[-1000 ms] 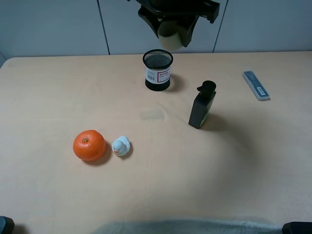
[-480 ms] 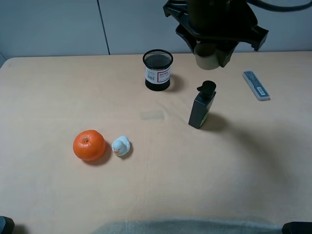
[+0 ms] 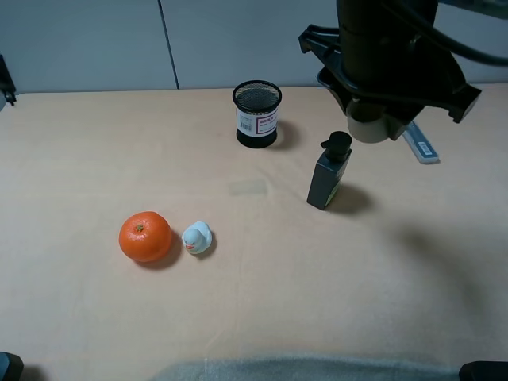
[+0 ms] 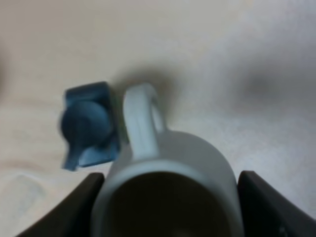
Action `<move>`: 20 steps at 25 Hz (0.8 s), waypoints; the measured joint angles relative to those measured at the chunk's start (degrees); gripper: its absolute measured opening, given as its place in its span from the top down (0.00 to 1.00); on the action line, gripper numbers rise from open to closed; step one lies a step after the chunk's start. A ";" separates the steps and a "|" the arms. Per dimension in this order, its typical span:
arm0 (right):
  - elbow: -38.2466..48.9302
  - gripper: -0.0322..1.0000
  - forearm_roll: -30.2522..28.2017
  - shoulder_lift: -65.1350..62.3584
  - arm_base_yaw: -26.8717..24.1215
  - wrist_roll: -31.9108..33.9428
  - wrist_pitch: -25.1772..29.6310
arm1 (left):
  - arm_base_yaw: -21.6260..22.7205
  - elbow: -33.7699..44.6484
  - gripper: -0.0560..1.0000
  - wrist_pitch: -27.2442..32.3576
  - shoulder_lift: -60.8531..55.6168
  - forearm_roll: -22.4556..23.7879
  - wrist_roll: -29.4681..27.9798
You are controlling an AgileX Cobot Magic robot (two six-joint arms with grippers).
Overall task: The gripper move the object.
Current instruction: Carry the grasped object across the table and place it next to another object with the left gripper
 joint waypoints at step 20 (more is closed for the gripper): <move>0.00 0.30 0.00 0.00 0.00 0.00 0.00 | -1.92 0.16 0.42 -1.13 8.58 -0.63 0.16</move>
